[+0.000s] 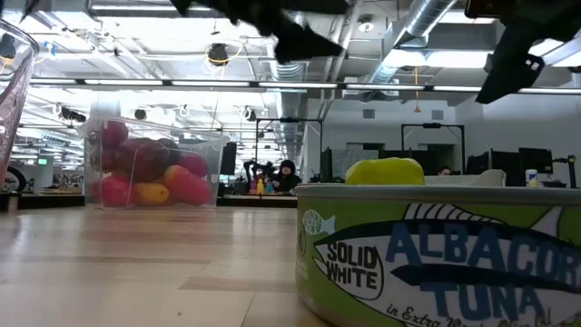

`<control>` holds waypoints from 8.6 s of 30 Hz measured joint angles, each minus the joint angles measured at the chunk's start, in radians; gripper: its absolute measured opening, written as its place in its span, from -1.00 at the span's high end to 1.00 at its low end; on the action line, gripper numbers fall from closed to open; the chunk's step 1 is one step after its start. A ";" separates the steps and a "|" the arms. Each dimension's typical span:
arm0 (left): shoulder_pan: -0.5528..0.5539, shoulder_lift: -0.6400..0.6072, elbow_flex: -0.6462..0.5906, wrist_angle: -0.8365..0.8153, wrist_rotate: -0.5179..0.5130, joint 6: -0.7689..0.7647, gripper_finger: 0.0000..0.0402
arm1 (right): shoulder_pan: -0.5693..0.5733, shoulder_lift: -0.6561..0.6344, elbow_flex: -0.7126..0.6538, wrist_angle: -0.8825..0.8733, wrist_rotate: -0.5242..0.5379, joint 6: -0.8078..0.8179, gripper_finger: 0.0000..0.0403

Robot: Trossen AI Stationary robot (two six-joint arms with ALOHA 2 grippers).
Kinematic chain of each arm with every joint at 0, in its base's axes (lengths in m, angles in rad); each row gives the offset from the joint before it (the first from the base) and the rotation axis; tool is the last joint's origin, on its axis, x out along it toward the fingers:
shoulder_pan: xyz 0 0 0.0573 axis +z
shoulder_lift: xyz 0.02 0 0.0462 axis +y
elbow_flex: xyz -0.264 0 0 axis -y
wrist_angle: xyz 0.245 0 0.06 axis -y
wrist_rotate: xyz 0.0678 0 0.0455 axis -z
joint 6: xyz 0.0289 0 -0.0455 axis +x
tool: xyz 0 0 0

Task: Pick & Place Food Item
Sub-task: Put the green apple into the white bin, then put the blue tuna can into the gray bin

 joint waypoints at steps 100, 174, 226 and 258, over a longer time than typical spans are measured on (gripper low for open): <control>0.030 -0.734 -0.001 -0.037 -0.268 -0.872 -0.35 | -0.093 -0.002 0.000 0.194 0.146 -0.119 -0.91; 0.658 -0.557 -0.057 -0.596 -0.235 -0.282 -0.78 | -0.244 0.002 0.000 0.042 0.064 -0.054 -0.91; 0.484 -0.859 -0.055 -0.461 -0.156 -0.494 -0.77 | -0.714 0.497 0.004 -0.136 -0.429 -0.274 0.97; 0.484 -0.873 -0.055 -0.465 -0.156 -0.501 -0.77 | -0.849 0.099 0.041 -0.111 -0.426 -0.165 1.00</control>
